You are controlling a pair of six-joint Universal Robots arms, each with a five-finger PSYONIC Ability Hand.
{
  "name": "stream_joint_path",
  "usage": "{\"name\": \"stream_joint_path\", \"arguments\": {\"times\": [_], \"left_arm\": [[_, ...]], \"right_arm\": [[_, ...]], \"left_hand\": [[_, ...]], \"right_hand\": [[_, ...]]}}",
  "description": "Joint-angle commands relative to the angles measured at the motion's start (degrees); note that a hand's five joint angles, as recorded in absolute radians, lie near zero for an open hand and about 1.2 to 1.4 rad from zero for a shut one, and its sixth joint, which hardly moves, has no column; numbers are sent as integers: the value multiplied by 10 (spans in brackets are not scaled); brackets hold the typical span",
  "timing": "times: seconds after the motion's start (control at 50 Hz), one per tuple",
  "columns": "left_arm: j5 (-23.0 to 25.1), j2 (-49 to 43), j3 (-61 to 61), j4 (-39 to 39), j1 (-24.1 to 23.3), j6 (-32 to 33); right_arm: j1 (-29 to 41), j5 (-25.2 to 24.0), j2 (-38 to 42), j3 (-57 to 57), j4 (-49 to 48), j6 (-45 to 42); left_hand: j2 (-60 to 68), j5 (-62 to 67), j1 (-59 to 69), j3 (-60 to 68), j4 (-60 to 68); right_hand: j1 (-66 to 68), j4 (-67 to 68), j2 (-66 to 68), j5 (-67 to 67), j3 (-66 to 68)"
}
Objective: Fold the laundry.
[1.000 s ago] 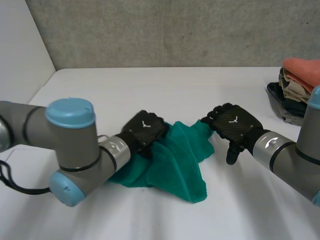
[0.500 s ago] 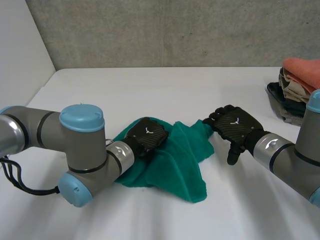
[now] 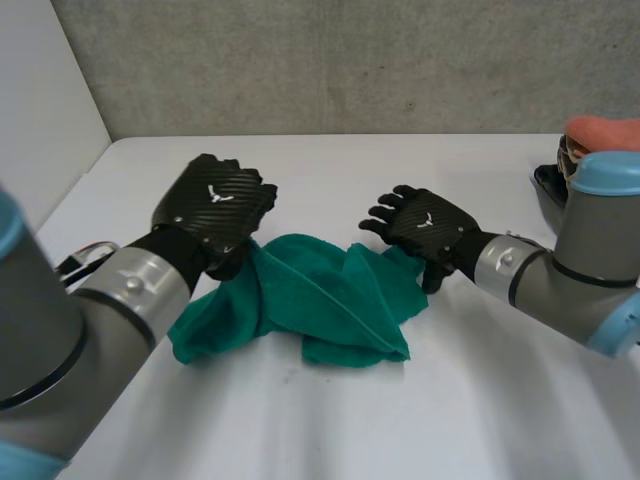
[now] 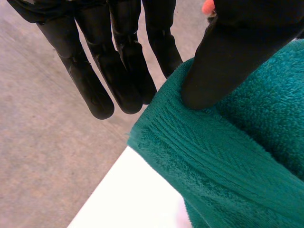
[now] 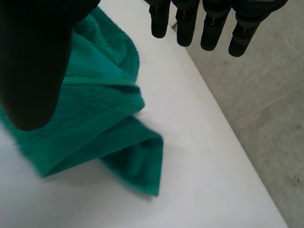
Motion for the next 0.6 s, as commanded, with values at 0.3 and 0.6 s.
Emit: {"name": "stream_joint_path", "arguments": {"times": [0.3, 0.6], "left_arm": [[-42, 136, -84, -9, 26, 0], [-38, 184, -51, 20, 135, 4]], "right_arm": [[63, -27, 236, -284, 78, 8], [0, 63, 15, -214, 80, 47]], "left_hand": [[117, 138, 138, 118, 114], [117, 138, 138, 118, 114]], "right_hand": [[276, 281, 285, 279, 283], [665, 670, 673, 667, 671]]}}
